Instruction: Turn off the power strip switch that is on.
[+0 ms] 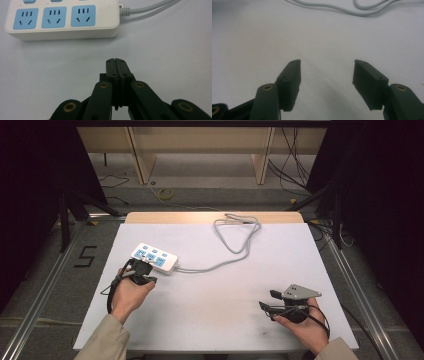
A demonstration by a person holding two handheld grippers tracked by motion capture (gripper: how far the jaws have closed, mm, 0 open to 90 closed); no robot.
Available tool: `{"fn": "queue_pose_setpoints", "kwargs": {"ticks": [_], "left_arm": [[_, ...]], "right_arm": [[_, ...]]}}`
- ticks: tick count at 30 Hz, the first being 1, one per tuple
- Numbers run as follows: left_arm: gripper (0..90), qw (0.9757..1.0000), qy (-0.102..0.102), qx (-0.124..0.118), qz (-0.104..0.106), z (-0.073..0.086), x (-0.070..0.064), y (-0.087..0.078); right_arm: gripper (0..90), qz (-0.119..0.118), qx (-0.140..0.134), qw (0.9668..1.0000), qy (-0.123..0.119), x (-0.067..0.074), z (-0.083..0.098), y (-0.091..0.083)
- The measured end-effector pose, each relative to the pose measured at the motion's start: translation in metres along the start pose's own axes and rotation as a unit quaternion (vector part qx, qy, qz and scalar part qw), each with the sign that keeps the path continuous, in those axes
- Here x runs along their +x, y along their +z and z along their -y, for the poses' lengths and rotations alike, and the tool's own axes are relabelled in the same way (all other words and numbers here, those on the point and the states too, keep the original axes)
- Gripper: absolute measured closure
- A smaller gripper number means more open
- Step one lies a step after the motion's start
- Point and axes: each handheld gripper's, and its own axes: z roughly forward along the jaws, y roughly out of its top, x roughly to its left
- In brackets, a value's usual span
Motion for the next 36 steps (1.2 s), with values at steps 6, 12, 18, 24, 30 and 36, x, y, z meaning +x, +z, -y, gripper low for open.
{"fn": "queue_pose_setpoints", "kwargs": {"ticks": [6,12,18,24,30,36], "left_arm": [[89.6,1.0,-0.002,0.004,0.001,-0.004,0.001,0.002],[89.6,1.0,-0.005,0.008,0.003,-0.007,0.001,0.004],[89.6,1.0,-0.002,0.009,0.0,-0.012,-0.002,0.006],[89.6,0.9999,0.0,0.01,0.003,-0.015,-0.002,0.008],[89.6,0.9999,-0.004,0.011,0.005,-0.017,0.001,0.008],[89.6,0.9999,-0.013,0.007,0.005,-0.02,0.004,0.007]], "right_arm": [[40.4,-0.001,-0.001,1.0,0.0,0.0,0.0,0.0],[40.4,-0.002,-0.001,1.0,0.0,0.001,0.0,0.0],[40.4,-0.002,0.0,1.0,0.0,0.001,0.0,0.0],[40.4,-0.002,-0.001,1.0,0.0,0.001,0.0,0.0],[40.4,-0.002,-0.002,1.0,0.0,0.001,-0.001,0.0],[40.3,-0.002,-0.002,1.0,0.0,0.001,-0.001,0.0]]}}
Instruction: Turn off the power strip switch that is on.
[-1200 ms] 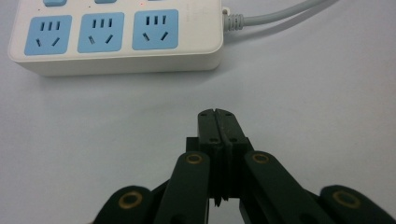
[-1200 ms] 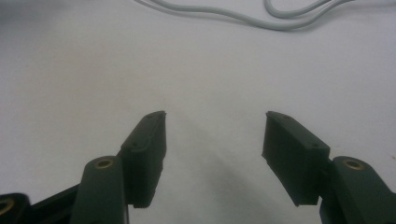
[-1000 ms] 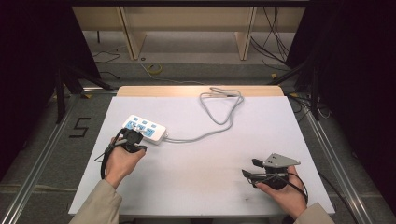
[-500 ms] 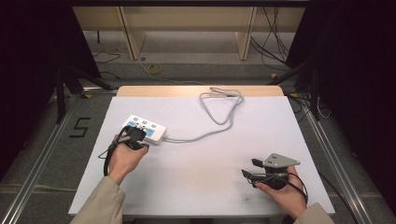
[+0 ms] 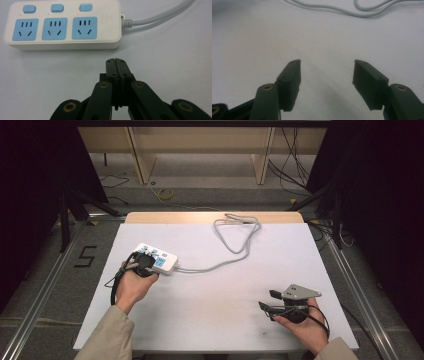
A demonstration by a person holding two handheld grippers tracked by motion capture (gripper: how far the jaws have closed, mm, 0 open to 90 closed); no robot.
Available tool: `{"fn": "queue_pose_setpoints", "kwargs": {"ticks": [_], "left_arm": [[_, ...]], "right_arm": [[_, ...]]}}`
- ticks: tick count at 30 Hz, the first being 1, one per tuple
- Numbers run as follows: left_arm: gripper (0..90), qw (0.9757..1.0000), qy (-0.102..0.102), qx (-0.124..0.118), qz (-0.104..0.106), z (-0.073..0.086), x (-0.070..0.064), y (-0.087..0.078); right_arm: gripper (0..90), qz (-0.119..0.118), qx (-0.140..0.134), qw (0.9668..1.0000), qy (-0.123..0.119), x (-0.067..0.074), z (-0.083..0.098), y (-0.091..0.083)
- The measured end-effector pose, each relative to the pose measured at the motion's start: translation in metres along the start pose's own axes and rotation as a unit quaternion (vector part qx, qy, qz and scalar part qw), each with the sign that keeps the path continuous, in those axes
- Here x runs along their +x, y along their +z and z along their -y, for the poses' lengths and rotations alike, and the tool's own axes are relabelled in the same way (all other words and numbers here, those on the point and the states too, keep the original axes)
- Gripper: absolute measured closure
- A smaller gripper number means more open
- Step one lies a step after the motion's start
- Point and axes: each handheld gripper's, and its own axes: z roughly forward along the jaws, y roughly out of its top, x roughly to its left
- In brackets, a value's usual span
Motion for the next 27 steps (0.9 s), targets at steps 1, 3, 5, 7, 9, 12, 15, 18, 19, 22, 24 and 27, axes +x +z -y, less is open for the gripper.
{"fn": "queue_pose_setpoints", "kwargs": {"ticks": [1,3,5,7,9,12,15,18,19,22,24,27], "left_arm": [[89.6,1.0,0.0,0.0,0.0,0.0,0.0,0.0],[89.6,1.0,0.001,0.002,0.001,-0.001,0.001,0.0],[89.6,1.0,0.001,0.003,0.001,-0.002,0.001,0.002],[89.6,1.0,0.003,0.004,0.001,-0.003,0.001,0.003],[89.6,1.0,0.001,0.005,0.001,-0.004,0.001,0.004],[89.6,1.0,0.003,0.006,-0.001,-0.006,0.003,0.003],[89.6,1.0,0.003,0.007,-0.001,-0.007,0.003,0.004],[89.6,1.0,0.005,0.007,-0.003,-0.009,0.003,0.004],[89.6,0.9999,0.006,0.009,-0.002,-0.009,0.003,0.004],[89.6,0.9999,0.006,0.012,-0.002,-0.012,0.004,0.004],[89.6,0.9999,0.008,0.015,-0.003,-0.015,0.005,0.004],[89.6,0.9999,0.008,0.015,-0.002,-0.018,0.007,0.004]], "right_arm": [[40.3,0.0,0.0,1.0,0.0,0.0,0.0,0.0],[40.3,0.0,0.0,1.0,0.0,0.0,0.0,0.0],[40.3,0.0,0.0,1.0,0.0,0.0,0.0,0.0],[40.3,-0.001,-0.001,1.0,-0.001,0.0,0.0,0.0],[40.2,-0.001,-0.001,1.0,-0.001,0.0,0.0,0.0],[40.2,-0.001,-0.002,1.0,0.0,0.0,0.0,0.0],[40.1,-0.001,-0.001,1.0,-0.001,0.0,0.0,0.0],[40.1,-0.001,-0.001,1.0,0.0,0.0,0.0,0.0],[40.1,-0.002,-0.001,1.0,0.001,0.001,0.0,0.0],[40.1,-0.002,-0.001,1.0,0.001,0.001,0.0,0.0],[40.1,-0.003,-0.001,1.0,0.0,0.001,0.0,0.001],[40.0,-0.003,-0.002,1.0,0.0,0.001,0.0,0.001]]}}
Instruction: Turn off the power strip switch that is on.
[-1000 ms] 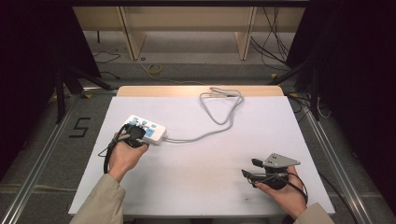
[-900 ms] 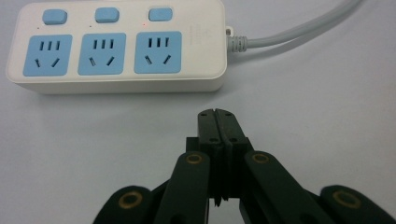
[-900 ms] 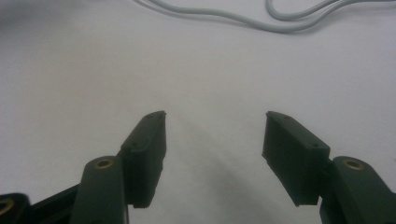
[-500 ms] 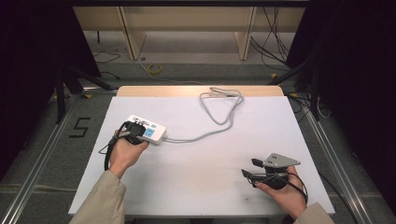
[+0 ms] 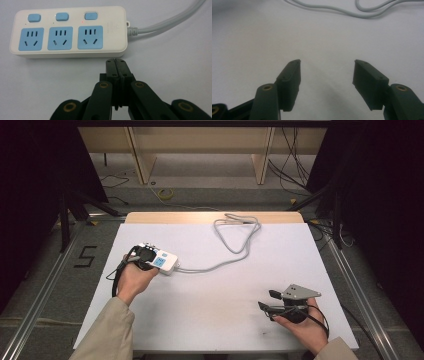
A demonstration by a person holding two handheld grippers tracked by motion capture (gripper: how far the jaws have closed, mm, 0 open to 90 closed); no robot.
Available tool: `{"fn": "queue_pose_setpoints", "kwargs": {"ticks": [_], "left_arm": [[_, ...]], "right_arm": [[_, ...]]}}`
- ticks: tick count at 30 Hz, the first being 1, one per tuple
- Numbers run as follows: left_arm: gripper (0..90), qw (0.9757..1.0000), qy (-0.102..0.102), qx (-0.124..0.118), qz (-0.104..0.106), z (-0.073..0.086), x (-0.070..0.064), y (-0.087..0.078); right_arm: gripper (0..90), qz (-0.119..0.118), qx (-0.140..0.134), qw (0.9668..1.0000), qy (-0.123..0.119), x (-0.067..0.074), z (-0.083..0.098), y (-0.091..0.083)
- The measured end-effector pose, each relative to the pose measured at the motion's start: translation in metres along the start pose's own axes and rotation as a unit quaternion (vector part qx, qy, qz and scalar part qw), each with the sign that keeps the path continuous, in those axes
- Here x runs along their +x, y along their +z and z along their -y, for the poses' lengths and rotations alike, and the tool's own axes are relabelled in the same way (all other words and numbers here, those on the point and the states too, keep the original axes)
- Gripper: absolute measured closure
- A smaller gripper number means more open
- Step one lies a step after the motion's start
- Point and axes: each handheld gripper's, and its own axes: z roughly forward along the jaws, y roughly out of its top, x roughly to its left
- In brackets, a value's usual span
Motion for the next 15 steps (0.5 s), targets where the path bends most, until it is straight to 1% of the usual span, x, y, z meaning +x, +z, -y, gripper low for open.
{"fn": "queue_pose_setpoints", "kwargs": {"ticks": [9,15], "left_arm": [[89.5,1.0,0.001,0.004,0.001,-0.006,-0.001,0.004],[89.5,0.9999,0.012,0.007,0.002,-0.011,0.002,0.006]], "right_arm": [[39.9,0.0,0.0,1.0,0.0,0.0,0.0,0.0],[39.9,0.001,0.001,1.0,0.001,-0.001,0.0,0.0]]}}
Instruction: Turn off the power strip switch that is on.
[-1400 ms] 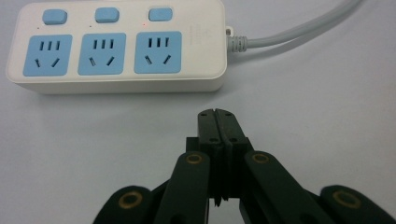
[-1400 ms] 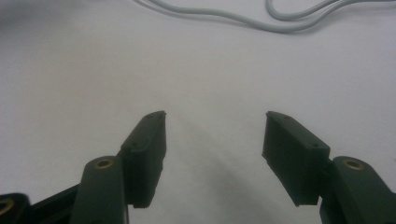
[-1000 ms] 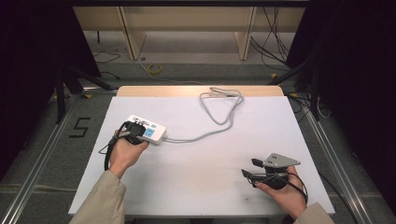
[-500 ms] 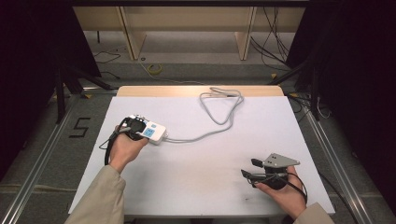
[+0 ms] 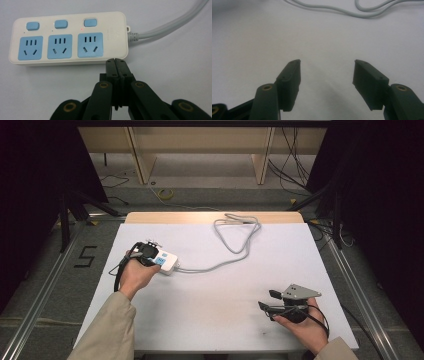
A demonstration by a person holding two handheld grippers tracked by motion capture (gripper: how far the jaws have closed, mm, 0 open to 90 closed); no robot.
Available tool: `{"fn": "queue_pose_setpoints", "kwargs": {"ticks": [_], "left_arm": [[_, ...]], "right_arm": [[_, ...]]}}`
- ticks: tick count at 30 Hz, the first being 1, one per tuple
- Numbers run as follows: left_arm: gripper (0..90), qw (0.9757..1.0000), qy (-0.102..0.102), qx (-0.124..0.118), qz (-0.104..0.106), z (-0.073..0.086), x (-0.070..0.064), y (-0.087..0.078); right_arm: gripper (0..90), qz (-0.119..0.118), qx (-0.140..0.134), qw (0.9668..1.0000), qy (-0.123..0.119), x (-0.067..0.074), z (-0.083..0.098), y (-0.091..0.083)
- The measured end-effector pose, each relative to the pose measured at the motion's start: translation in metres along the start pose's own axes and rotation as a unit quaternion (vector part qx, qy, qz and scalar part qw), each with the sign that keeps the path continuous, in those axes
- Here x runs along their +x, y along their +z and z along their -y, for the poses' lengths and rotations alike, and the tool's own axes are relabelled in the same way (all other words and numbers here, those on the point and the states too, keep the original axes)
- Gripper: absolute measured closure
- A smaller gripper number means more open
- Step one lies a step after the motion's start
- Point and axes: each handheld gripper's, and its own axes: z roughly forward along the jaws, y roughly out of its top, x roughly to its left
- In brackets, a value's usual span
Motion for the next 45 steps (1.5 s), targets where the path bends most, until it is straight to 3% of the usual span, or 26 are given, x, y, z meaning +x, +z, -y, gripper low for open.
{"fn": "queue_pose_setpoints", "kwargs": {"ticks": [45], "left_arm": [[89.5,0.9996,0.008,0.024,-0.016,-0.025,0.013,0.007]], "right_arm": [[40.0,-0.001,-0.001,1.0,0.001,0.0,0.0,0.0]]}}
